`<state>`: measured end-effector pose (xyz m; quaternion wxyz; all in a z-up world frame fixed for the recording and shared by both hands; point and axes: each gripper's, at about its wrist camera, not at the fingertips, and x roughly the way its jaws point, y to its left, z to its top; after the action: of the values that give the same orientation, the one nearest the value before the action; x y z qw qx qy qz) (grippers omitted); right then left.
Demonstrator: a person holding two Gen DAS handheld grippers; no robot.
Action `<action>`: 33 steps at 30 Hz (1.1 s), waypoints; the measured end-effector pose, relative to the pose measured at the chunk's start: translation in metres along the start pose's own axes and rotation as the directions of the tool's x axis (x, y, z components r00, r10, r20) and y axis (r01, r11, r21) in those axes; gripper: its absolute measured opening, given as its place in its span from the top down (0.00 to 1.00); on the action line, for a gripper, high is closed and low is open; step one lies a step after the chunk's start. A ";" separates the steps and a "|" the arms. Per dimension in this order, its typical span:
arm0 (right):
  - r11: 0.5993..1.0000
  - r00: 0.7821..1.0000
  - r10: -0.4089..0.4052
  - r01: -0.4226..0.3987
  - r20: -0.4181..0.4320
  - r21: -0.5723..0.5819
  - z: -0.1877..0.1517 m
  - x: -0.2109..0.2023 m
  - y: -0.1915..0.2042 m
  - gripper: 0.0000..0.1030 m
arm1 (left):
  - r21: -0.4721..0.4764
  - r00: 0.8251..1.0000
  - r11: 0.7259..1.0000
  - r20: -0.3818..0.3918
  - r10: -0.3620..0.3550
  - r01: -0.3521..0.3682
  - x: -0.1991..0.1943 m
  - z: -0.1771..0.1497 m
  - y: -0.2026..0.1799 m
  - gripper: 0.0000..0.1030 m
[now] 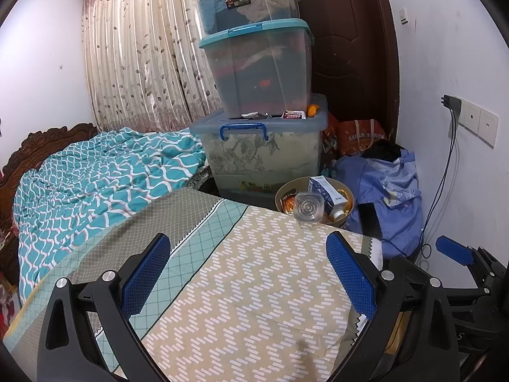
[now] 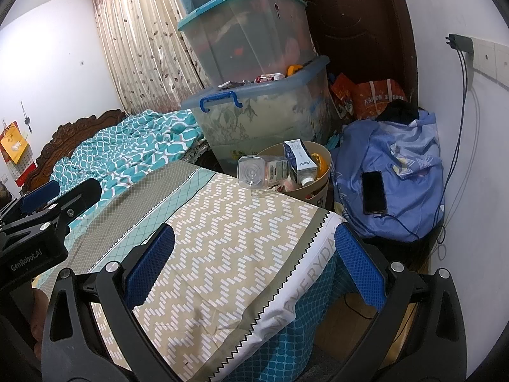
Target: Collect trash
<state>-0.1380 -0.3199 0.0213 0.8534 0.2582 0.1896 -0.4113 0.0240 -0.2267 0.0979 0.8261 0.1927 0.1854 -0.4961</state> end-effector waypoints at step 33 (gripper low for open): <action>1.000 1.000 0.000 0.000 -0.002 0.000 -0.001 0.001 0.000 0.03 | 0.003 1.000 1.000 -0.009 -0.003 0.003 0.002 -0.002 -0.001 0.08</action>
<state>-0.1369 -0.3200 0.0203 0.8532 0.2587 0.1906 -0.4109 0.0240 -0.2275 0.0946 0.8242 0.1958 0.1886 -0.4968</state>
